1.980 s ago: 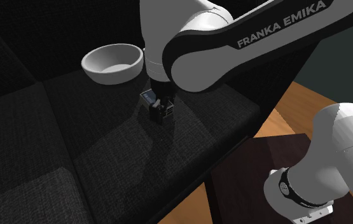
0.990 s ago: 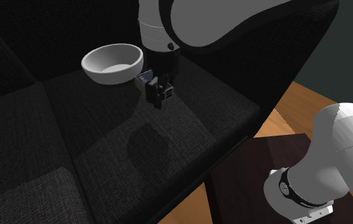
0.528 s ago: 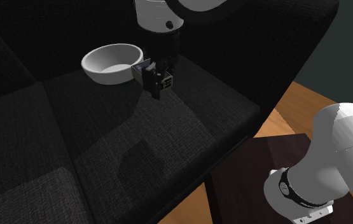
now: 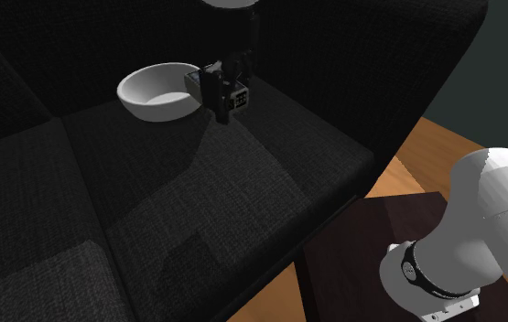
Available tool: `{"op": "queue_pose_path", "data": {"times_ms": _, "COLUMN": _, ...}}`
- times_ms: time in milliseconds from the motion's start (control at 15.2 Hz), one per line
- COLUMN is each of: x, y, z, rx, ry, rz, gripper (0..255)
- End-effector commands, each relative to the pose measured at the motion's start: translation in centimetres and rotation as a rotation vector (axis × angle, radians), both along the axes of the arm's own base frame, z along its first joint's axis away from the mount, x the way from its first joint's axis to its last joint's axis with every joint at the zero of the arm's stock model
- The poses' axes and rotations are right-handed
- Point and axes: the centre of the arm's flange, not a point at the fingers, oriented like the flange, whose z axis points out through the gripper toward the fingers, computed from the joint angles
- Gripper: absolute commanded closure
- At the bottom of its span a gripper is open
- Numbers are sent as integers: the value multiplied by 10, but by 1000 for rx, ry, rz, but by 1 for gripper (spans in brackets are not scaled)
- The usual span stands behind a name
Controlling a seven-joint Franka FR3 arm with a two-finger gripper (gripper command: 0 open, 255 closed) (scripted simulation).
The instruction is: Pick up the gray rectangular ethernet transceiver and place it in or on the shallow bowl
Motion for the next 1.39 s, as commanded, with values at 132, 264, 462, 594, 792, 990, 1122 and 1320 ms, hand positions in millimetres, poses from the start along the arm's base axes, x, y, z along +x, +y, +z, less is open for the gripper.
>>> {"op": "queue_pose_path", "data": {"times_ms": 132, "x": 8, "y": -10, "z": 14, "rx": 0, "ry": 0, "rz": 0, "gripper": 255}}
{"op": "queue_pose_path", "data": {"times_ms": 264, "x": 24, "y": -31, "z": 13, "rx": 0, "ry": 0, "rz": 0, "gripper": 255}}
{"op": "queue_pose_path", "data": {"times_ms": 462, "x": 49, "y": -62, "z": 11, "rx": 0, "ry": 0, "rz": 0, "gripper": 255}}
{"op": "queue_pose_path", "data": {"times_ms": 594, "x": 65, "y": -82, "z": 10, "rx": 0, "ry": 0, "rz": 0, "gripper": 255}}
{"op": "queue_pose_path", "data": {"times_ms": 792, "x": 90, "y": -113, "z": 9, "rx": 0, "ry": 0, "rz": 0, "gripper": 255}}
{"op": "queue_pose_path", "data": {"times_ms": 990, "x": 115, "y": -144, "z": 7, "rx": 0, "ry": 0, "rz": 0, "gripper": 255}}
{"op": "queue_pose_path", "data": {"times_ms": 1122, "x": 131, "y": -165, "z": 6, "rx": 0, "ry": 0, "rz": 0, "gripper": 255}}
{"op": "queue_pose_path", "data": {"times_ms": 1320, "x": 150, "y": -188, "z": 5, "rx": 0, "ry": 0, "rz": 0, "gripper": 255}}
